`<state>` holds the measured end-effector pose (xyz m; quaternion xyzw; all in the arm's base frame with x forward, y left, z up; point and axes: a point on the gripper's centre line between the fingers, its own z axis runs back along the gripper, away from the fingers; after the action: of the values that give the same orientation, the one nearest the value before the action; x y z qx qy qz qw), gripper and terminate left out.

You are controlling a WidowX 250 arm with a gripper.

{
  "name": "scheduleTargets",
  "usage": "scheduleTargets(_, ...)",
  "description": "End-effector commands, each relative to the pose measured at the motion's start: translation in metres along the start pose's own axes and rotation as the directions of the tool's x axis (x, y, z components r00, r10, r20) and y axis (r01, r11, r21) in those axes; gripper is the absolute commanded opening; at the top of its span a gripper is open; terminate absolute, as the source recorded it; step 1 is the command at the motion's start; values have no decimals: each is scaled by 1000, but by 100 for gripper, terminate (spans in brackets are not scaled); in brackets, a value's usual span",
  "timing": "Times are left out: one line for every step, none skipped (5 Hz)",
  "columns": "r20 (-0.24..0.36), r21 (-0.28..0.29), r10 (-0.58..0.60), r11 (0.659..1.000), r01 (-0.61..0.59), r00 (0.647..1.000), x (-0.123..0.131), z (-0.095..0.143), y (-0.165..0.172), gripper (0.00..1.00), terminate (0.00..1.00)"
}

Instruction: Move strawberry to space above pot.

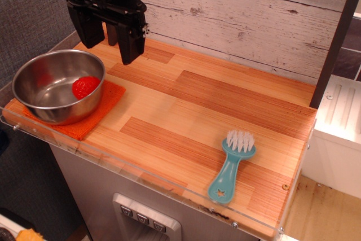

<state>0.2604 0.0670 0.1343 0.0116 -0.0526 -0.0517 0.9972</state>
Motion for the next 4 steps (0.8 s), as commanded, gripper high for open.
scheduleTargets(0, 0, 0, 1000, 0, 1000, 0, 0, 0, 100, 0)
scheduleTargets(1, -21, 70, 997, -70, 998, 1, -3, 30, 100, 0)
scheduleTargets(-2, -7, 117, 993, -117, 993, -2, -6, 61, 100, 0)
scheduleTargets(-5, 37, 129, 991, -129, 992, -6, -15, 88, 100, 0)
